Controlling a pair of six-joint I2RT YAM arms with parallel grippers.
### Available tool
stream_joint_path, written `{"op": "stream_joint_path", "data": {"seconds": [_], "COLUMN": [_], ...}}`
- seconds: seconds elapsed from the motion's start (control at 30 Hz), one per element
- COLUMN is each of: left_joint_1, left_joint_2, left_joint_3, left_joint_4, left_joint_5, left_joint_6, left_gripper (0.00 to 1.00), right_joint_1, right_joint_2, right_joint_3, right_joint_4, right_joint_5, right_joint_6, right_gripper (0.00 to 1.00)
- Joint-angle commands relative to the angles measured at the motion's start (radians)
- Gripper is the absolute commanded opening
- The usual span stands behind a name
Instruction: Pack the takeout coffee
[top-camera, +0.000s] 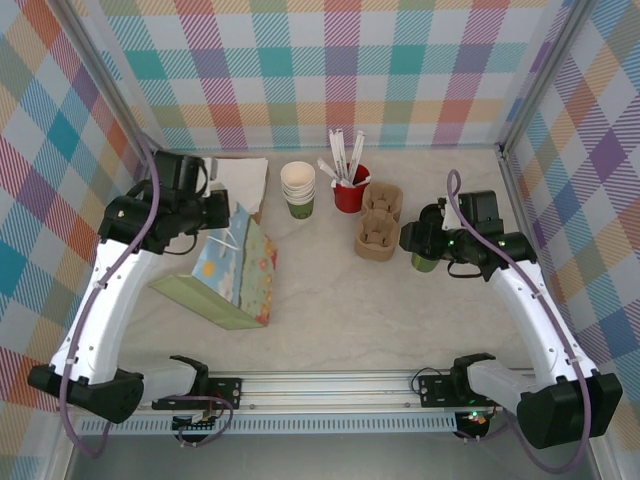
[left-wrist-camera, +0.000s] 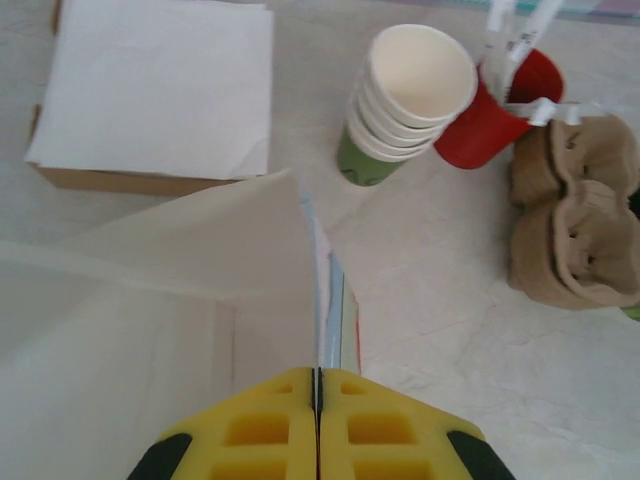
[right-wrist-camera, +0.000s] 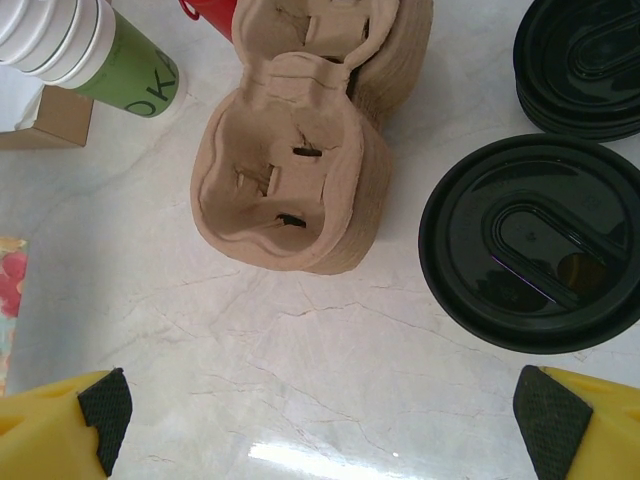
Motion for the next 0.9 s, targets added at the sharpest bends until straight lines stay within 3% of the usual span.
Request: {"op": "stream_joint_path", "data": {"seconds": [0.0, 0.3, 0.63, 0.87], "left_joint_1": [-0.12, -0.288, -0.349, -0.351], "left_joint_2": [0.072, 0.277, 0.446, 0.473], "left_joint_3": [0.076, 0.195, 0.277, 0.332], "left_joint_4": [-0.023, 0.009, 0.022, 0.02], "left_joint_5": [-0.105, -0.214, -0.235, -0.187], "left_joint_6": [-0.08, -0.066, -0.064, -0.048], "left_gripper": [0.0, 0.0, 0.01, 0.32], "right_joint_1": [-0.004, -0.003, -0.003, -0.004], "right_joint_2": [-0.003, 0.01, 0.018, 0.06], "right_joint_3": [0.015, 0.02, -0.004, 0.025], "right_joint_4": [0.006, -0.03, -0.014, -0.026], "right_joint_5": [-0.014, -0.016, -0.064, -0.091], "right_joint_6": [0.014, 0.016, 0.036, 0.035], "right_gripper": [1.0, 1.0, 0.97, 0.94]}}
